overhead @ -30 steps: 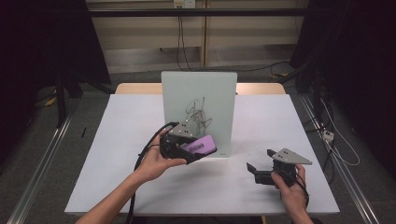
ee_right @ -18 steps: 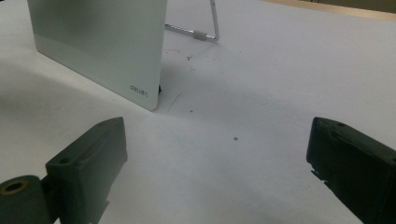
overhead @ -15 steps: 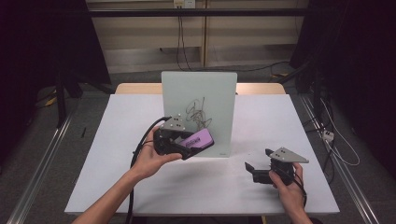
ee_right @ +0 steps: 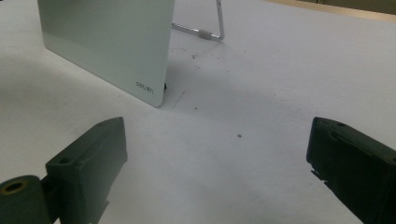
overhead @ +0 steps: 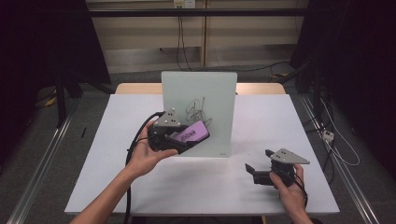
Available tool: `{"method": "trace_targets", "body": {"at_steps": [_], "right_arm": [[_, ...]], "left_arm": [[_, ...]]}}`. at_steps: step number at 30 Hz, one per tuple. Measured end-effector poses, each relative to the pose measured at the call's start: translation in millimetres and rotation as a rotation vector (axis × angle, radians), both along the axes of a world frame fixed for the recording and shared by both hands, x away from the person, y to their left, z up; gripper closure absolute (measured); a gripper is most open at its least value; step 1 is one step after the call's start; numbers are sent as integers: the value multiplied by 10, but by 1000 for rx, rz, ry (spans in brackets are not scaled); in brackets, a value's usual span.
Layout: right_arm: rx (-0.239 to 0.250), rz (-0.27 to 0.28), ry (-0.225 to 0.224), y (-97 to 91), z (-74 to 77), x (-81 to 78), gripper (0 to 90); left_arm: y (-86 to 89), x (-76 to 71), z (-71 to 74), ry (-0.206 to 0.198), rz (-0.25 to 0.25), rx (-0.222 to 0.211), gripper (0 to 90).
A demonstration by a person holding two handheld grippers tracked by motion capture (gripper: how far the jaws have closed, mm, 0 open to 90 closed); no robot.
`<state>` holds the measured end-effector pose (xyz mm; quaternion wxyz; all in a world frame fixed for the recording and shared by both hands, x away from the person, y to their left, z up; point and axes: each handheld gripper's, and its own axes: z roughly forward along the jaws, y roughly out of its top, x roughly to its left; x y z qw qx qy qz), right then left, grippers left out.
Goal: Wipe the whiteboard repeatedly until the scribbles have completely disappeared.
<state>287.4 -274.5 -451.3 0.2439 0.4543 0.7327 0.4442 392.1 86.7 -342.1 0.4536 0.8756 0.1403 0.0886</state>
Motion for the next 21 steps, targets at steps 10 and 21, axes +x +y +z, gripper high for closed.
{"method": "trace_targets", "body": {"at_steps": [10,21], "right_arm": [[1,-4,3,-6,-2,-5,56],[-2,-4,2,-5,-2,2,56]], "left_arm": [[62,9,101,-39,32,0,405],[81,22,224,-89,46,9,406]]}}
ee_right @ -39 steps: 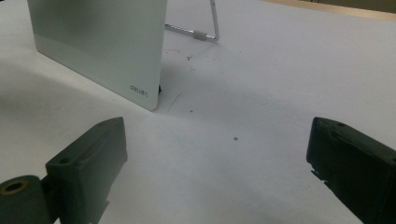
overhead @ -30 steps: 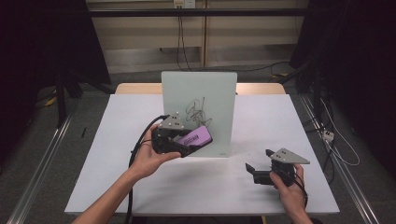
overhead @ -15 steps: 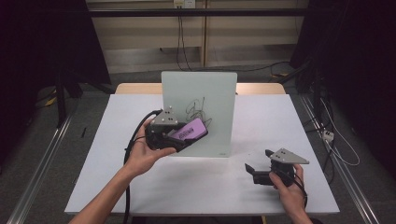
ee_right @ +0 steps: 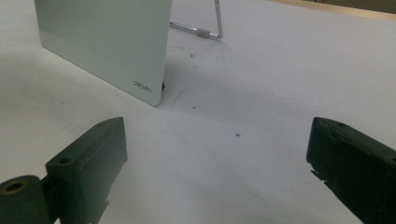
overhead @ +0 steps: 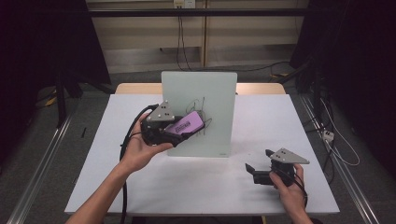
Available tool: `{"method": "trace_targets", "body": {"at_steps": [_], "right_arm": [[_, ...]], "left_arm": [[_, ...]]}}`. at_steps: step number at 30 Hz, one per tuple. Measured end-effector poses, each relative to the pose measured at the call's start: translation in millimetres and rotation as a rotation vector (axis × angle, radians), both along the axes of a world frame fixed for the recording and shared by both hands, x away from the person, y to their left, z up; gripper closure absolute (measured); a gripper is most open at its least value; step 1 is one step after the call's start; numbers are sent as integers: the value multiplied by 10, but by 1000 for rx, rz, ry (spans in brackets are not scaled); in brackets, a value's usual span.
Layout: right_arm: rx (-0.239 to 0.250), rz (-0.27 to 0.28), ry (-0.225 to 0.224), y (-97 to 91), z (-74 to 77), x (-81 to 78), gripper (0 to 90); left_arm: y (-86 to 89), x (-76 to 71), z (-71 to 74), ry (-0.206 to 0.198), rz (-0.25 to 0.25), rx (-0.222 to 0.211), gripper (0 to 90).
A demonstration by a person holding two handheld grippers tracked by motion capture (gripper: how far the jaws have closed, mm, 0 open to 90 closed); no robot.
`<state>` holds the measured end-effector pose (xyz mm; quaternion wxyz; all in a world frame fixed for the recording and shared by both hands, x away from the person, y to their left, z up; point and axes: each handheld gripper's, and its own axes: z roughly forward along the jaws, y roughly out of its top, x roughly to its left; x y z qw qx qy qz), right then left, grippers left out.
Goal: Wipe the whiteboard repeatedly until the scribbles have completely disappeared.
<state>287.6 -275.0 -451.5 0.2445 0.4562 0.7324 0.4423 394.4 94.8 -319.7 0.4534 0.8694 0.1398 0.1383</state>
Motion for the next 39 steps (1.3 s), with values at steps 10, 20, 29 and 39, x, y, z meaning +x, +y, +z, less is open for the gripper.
{"method": "trace_targets", "body": {"at_steps": [10,20,29,39], "right_arm": [[0,-1,1,-2,-3,4,57],[0,-2,1,-1,-3,2,57],[1,-1,3,-6,-2,-2,57],[2,2,6,-2,-3,-2,56]], "left_arm": [[21,80,167,-33,13,-8,407],[12,198,375,-64,32,-20,407],[-122,329,527,-82,26,22,407],[-203,454,565,-99,-9,36,408]]}}
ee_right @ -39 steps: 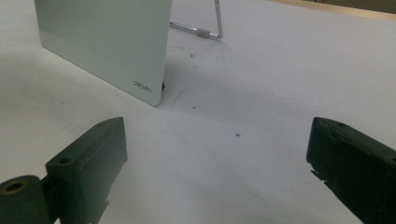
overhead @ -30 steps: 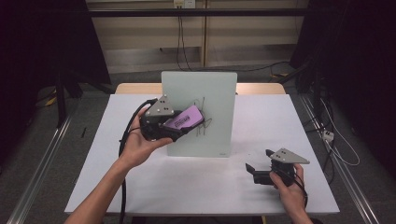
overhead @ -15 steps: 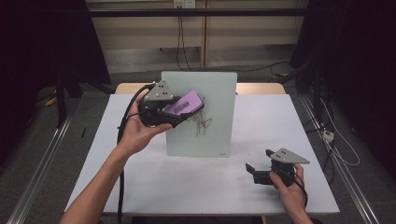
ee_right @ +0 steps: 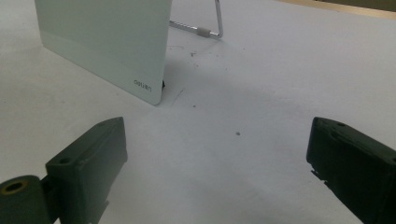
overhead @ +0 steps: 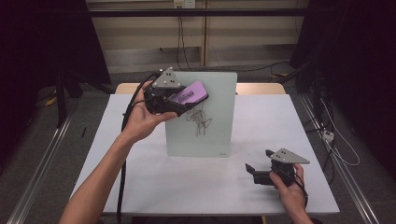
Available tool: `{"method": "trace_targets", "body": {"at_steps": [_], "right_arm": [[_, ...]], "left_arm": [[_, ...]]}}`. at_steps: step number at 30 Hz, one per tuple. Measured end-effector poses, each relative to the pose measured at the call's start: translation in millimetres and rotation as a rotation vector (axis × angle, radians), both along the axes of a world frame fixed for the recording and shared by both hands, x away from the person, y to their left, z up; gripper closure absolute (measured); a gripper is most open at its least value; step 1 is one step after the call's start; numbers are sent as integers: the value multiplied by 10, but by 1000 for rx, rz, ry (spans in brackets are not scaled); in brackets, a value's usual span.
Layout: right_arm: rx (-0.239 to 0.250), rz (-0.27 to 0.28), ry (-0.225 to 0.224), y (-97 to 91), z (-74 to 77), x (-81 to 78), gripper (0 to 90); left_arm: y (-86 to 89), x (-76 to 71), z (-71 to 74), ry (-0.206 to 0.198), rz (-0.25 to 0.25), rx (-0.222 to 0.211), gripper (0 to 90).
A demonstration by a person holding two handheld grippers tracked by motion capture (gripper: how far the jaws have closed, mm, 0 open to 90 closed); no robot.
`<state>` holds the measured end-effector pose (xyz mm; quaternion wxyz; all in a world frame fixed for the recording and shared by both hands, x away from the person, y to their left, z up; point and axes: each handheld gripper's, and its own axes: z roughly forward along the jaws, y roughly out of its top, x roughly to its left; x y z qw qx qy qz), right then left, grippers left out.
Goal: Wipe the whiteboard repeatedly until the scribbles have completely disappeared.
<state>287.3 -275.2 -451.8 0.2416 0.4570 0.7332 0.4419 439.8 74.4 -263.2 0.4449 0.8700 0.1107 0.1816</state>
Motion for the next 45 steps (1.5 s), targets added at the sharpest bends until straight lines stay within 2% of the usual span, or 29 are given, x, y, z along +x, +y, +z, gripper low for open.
{"method": "trace_targets", "body": {"at_steps": [6,8,9,13,14,17,18,21,22,23,25,28,30,34,36,37,38,42,44,45], "right_arm": [[2,-2,0,-10,-4,5,56],[3,-1,0,-8,-4,4,56],[2,0,0,-8,-3,4,56],[2,-1,0,-9,-3,3,56],[3,-1,0,-10,-4,3,56],[2,-1,0,-7,-3,2,56],[2,0,0,-6,-2,1,56],[2,-1,1,-6,-3,1,56],[1,0,1,-7,-3,2,56],[2,0,1,-7,-3,2,56],[1,0,0,-7,-2,1,56],[1,4,1,-5,-2,-2,56],[1,5,2,-4,-4,-2,56],[-1,6,3,-3,-3,-3,56],[-1,6,3,-3,-4,-3,56],[-1,6,3,-3,-4,-2,56],[-1,7,4,-3,-4,-2,56],[-2,7,3,-2,-4,-4,56],[-2,7,4,-1,-3,-4,56],[-3,9,3,-1,-4,-2,56]], "left_arm": [[-67,20,-47,-29,-23,34,407],[-76,44,-77,-44,-22,28,407],[-73,49,-82,-36,-28,30,407],[-78,49,-97,-71,-31,47,408],[-79,50,-101,-65,-34,52,408],[-80,59,-114,-83,-37,60,408],[-78,59,-116,-72,-42,60,408],[-86,53,-129,-89,-32,60,408],[-87,47,-130,-79,-40,67,408],[-93,41,-141,-95,-28,63,409],[-93,35,-153,-87,-31,66,409],[-114,13,-200,-107,-27,72,409],[-124,-6,-222,-109,-28,88,408],[-135,-30,-302,-110,-30,81,408],[-129,-39,-333,-94,-40,89,408],[-128,-41,-355,-106,-34,87,408],[-129,-51,-375,-93,-39,89,407],[-142,-91,-465,-96,-35,95,408],[-150,-105,-501,-74,-43,97,408],[-154,-111,-517,-79,-36,94,408]]}}
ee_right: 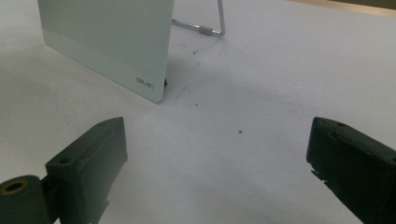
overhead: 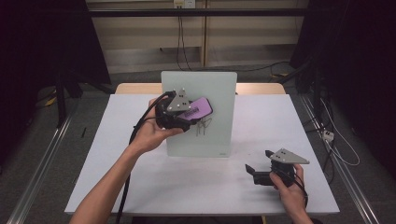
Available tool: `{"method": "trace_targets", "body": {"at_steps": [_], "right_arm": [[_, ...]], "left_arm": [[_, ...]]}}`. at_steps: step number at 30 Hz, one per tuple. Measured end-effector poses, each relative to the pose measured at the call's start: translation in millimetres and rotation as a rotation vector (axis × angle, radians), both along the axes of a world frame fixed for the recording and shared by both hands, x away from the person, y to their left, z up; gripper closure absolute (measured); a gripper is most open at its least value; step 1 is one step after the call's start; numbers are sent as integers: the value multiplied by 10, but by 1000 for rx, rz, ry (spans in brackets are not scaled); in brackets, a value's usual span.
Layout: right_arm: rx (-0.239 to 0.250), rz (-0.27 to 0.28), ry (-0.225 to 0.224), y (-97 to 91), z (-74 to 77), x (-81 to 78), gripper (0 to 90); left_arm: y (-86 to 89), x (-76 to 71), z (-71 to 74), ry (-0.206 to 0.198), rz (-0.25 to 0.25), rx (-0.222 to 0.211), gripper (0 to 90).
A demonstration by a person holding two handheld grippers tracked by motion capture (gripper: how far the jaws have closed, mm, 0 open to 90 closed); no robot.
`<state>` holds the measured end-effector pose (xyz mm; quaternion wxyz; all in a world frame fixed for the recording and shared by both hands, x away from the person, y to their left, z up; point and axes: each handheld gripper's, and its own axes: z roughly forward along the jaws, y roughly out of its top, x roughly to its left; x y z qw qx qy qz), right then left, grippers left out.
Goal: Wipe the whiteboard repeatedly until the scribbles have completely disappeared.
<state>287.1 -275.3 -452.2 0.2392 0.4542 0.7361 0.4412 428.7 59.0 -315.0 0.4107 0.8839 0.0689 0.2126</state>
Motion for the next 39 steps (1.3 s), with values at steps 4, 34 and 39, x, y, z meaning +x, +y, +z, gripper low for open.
{"method": "trace_targets", "body": {"at_steps": [4,34,39], "right_arm": [[0,0,2,4,-1,1,56],[-1,4,7,1,-8,7,56],[-2,5,6,3,-6,2,57]], "left_arm": [[-30,-33,-61,7,-1,7,408],[45,118,316,-12,54,-77,408],[20,72,205,-6,34,-37,408]]}}
